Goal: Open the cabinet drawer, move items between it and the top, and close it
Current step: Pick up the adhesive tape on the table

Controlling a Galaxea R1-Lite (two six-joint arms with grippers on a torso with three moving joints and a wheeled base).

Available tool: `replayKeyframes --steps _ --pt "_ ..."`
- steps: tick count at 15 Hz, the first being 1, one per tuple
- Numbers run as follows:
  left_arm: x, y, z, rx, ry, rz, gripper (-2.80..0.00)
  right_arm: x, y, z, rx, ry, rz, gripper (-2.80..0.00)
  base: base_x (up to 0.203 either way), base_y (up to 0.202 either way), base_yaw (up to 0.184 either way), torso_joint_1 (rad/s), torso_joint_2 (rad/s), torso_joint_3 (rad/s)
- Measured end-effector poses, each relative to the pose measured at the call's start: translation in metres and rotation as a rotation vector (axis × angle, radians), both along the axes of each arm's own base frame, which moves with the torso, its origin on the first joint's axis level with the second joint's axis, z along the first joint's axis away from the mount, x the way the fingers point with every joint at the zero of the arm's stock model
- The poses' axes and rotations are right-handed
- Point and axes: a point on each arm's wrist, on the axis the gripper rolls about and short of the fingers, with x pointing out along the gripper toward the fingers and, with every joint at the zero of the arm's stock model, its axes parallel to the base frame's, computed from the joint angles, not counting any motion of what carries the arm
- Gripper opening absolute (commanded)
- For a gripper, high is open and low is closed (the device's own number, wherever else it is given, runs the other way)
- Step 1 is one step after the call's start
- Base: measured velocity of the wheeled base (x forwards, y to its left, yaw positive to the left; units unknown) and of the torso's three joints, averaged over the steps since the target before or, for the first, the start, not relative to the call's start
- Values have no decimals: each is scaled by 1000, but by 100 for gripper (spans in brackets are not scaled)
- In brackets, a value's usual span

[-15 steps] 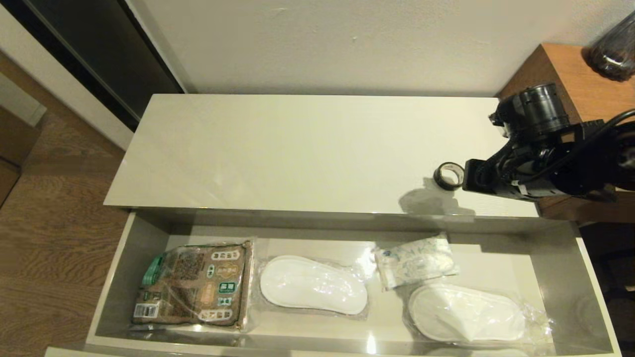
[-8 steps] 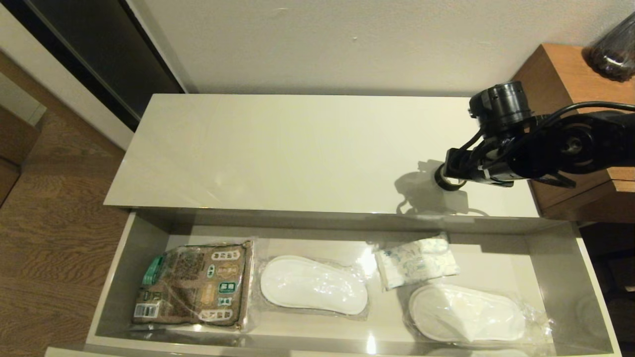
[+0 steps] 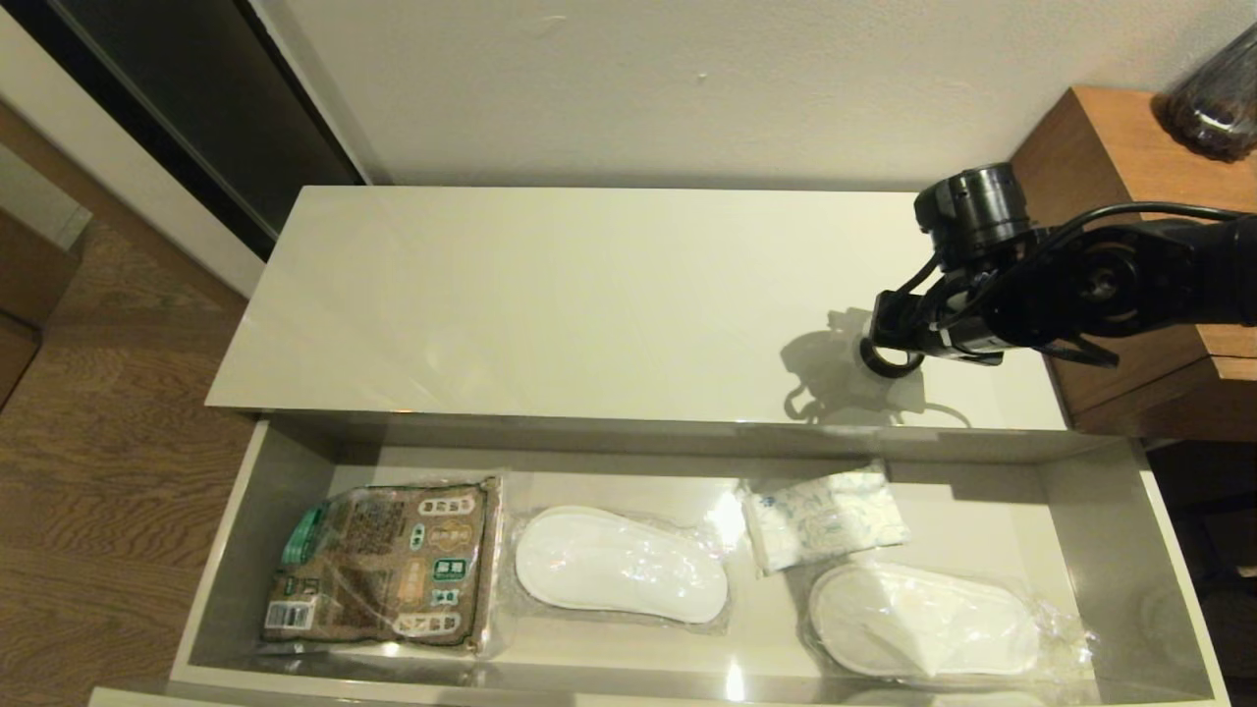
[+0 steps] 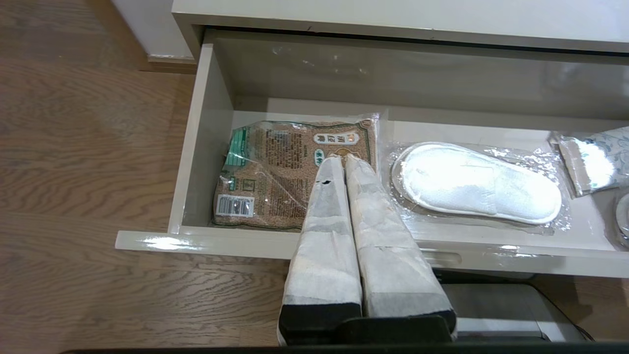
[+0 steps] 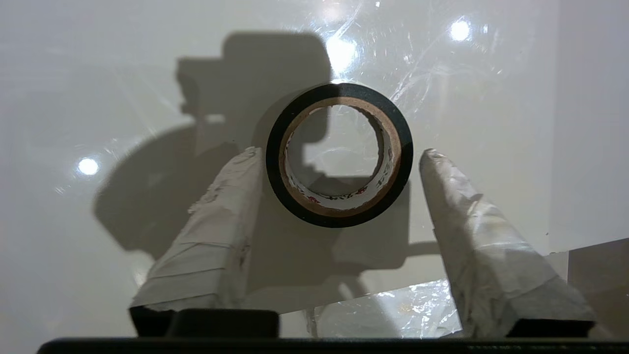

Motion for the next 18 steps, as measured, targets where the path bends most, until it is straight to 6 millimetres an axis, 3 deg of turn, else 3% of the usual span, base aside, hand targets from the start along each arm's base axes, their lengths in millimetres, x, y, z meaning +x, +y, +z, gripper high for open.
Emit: replayKeyframes --steps 9,10,11,18 --pt "0 0 0 0 1 0 -280 19 -3 -15 26 17 -35 0 0 0 0 0 0 0" --pt "0 0 0 0 0 -1 -280 22 -2 -15 25 13 -36 -79 0 0 0 0 0 0" --pt "0 0 0 0 0 -1 -280 23 -2 -14 25 9 -37 -280 0 0 0 0 0 0" --pt "0 0 0 0 0 -1 -280 15 -4 -16 19 33 -42 -280 0 0 0 0 0 0"
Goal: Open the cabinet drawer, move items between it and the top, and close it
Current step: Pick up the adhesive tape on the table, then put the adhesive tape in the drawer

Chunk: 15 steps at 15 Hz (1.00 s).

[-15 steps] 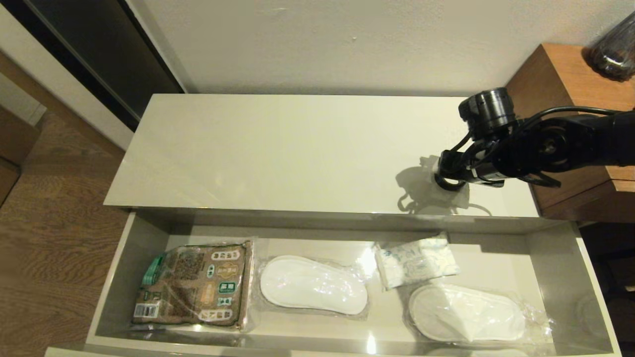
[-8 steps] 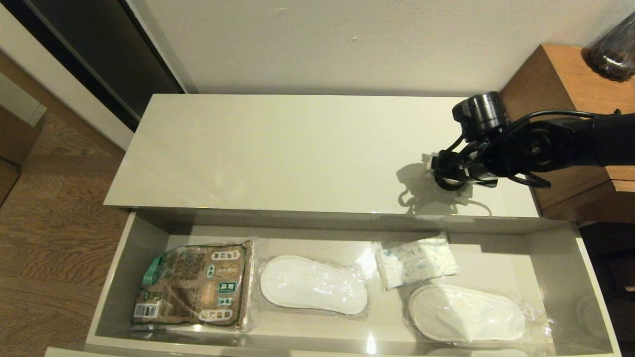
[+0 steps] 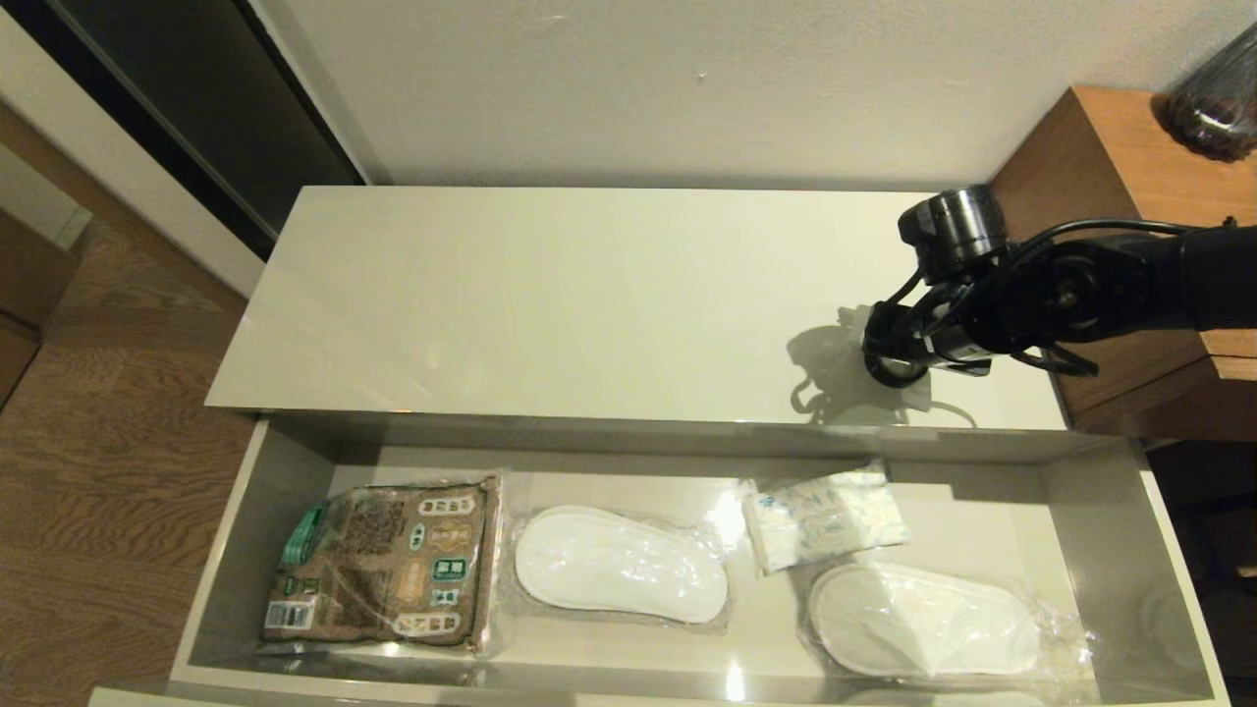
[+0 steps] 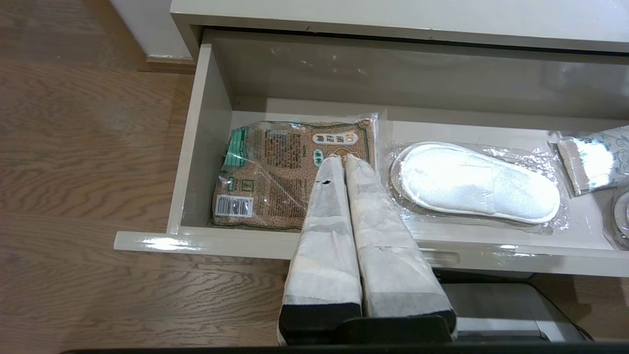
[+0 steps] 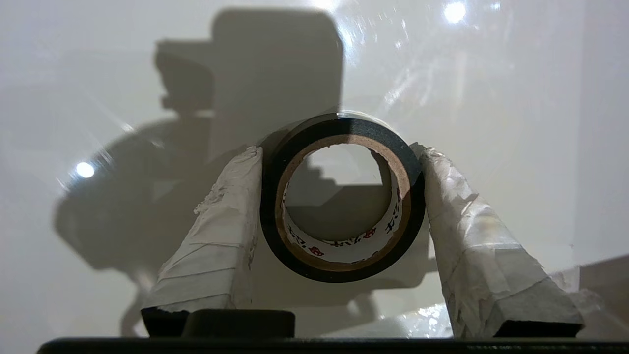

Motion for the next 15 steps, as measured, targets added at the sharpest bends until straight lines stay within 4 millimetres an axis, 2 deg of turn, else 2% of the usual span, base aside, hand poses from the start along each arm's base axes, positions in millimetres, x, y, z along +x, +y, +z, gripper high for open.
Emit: replayKeyframes --steps 4,7,11,15 --pt "0 0 0 0 0 1 -280 -26 -7 8 1 26 7 -280 0 0 0 0 0 0" --pt "0 0 0 0 0 1 -280 -53 -14 1 1 95 27 -280 0 0 0 0 0 0" --pt "0 0 0 0 0 1 -280 -83 -22 -29 41 182 11 -280 0 0 0 0 0 0" --pt "0 0 0 0 0 1 -280 -94 -25 -66 72 175 -18 -280 0 0 0 0 0 0"
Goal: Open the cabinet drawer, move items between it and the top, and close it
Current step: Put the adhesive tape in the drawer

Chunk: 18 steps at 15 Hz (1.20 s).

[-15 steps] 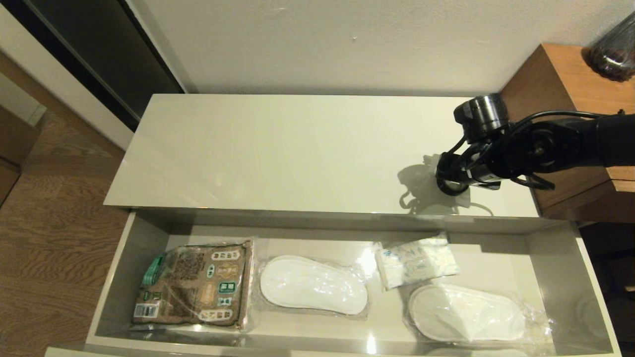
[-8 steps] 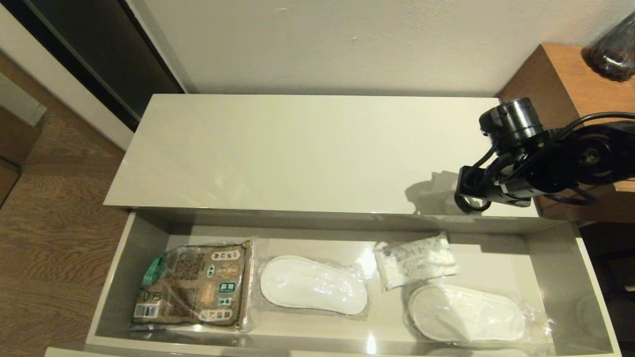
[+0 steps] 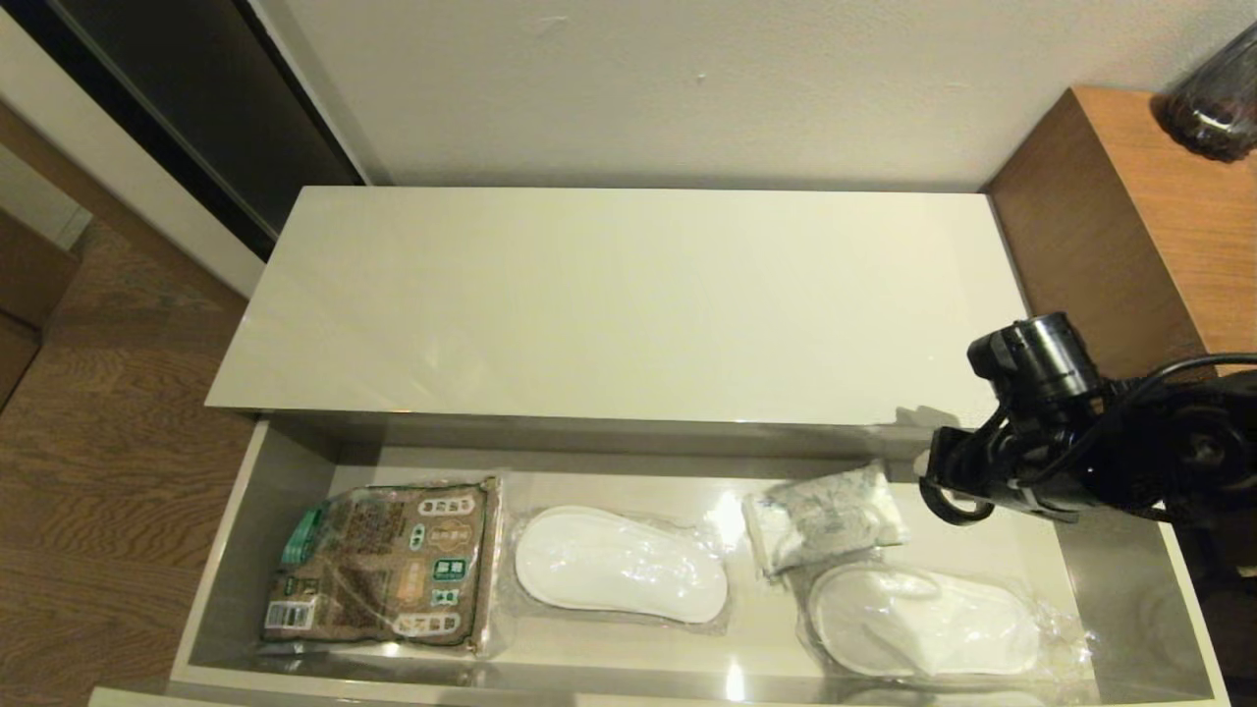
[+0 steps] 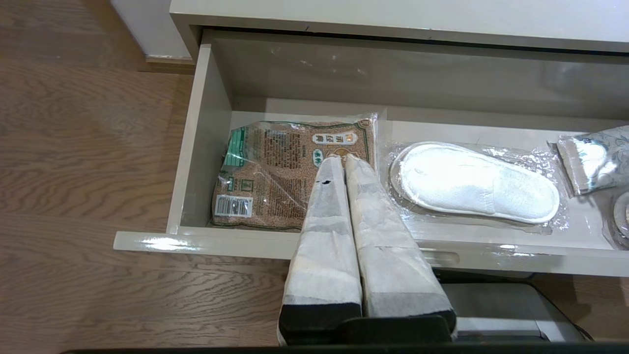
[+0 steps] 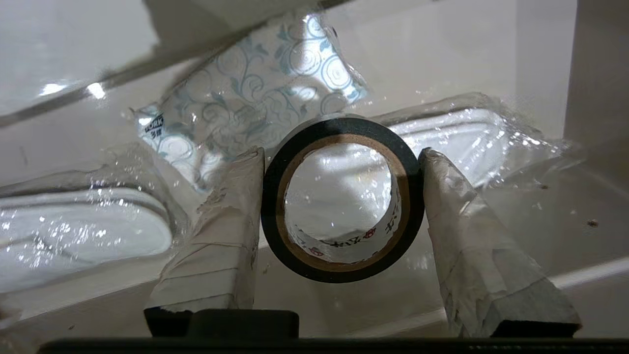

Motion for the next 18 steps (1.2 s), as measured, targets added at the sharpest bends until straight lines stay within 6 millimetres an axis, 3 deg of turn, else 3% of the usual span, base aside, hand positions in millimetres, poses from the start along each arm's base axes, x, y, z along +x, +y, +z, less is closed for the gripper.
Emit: replayKeyframes --steps 7,18 --pt "0 0 0 0 0 -1 -280 0 -2 -40 -17 -199 -30 -280 0 0 0 0 0 0" --pt "0 0 0 0 0 -1 -280 17 3 -109 -10 -227 -33 -280 0 0 0 0 0 0"
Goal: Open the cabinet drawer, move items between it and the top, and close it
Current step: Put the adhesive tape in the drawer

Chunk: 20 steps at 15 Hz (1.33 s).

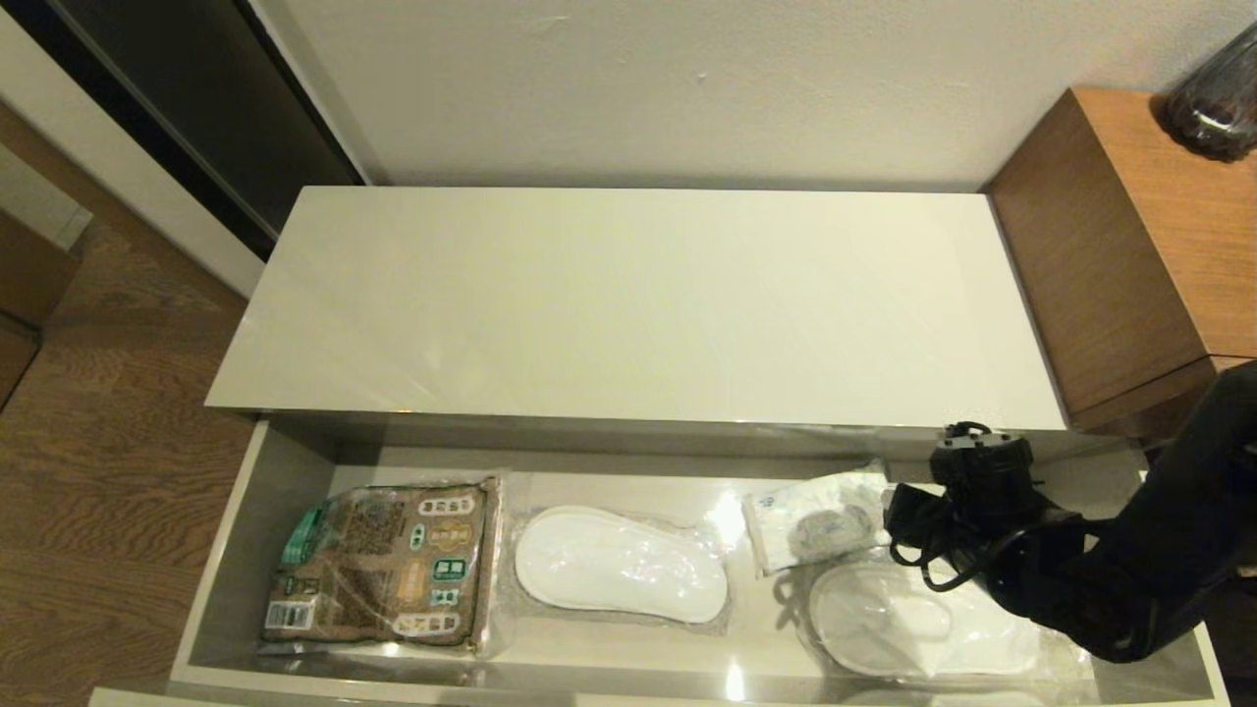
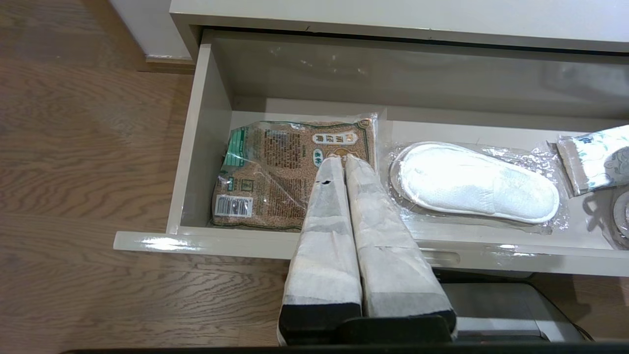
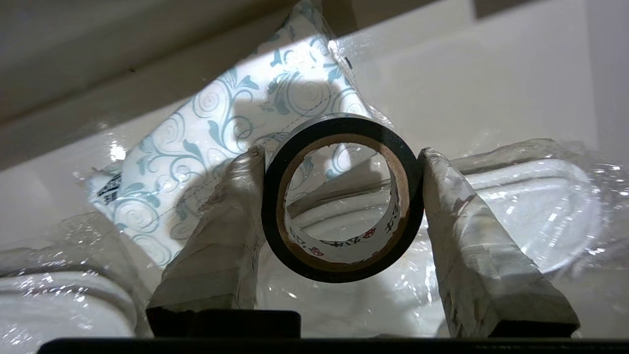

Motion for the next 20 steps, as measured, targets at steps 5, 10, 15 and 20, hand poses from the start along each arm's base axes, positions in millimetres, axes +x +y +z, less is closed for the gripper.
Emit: replayKeyframes --steps 5,10,15,20 --pt "0 0 0 0 0 1 -280 3 1 -35 -2 13 -1 -280 0 0 0 0 0 0" --pt "0 0 0 0 0 1 -280 2 0 -64 -18 52 -1 -280 0 0 0 0 0 0" --pt "0 0 0 0 1 0 -280 2 -1 -77 -50 88 12 0 0 0 0 0 0 0" --pt "0 0 0 0 0 1 -280 1 -1 -75 -57 87 19 0 0 0 0 0 0 0"
